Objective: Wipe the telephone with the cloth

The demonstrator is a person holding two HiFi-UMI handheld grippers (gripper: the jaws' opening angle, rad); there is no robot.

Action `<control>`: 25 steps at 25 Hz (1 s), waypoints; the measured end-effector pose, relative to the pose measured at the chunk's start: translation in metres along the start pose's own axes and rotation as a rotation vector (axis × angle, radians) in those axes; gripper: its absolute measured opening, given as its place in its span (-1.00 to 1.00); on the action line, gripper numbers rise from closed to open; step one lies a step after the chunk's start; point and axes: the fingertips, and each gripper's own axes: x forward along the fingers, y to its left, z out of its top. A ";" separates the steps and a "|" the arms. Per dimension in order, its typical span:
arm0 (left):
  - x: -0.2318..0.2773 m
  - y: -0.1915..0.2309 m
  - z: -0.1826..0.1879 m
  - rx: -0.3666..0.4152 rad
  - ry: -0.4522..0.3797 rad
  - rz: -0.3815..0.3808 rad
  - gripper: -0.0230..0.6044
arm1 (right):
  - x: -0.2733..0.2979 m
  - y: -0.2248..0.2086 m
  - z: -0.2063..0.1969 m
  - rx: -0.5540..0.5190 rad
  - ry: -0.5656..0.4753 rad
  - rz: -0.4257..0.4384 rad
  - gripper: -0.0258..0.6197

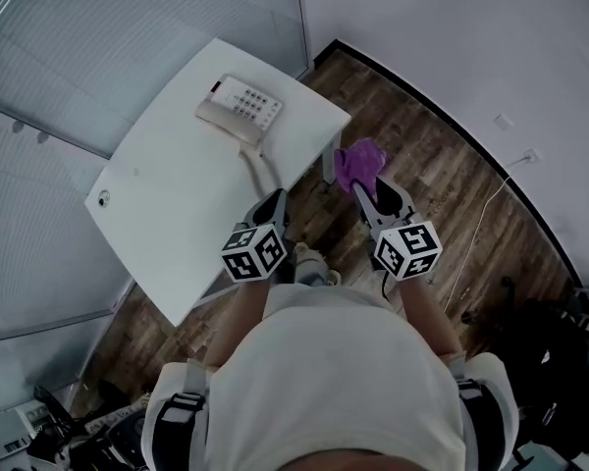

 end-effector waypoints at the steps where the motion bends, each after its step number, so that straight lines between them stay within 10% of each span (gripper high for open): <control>1: -0.001 0.006 0.001 -0.008 -0.005 0.015 -0.86 | 0.005 0.002 0.002 -0.005 0.001 0.011 -0.52; 25: 0.055 0.125 0.107 -0.194 -0.196 0.230 -0.86 | 0.208 0.033 0.071 -0.168 0.068 0.296 -0.52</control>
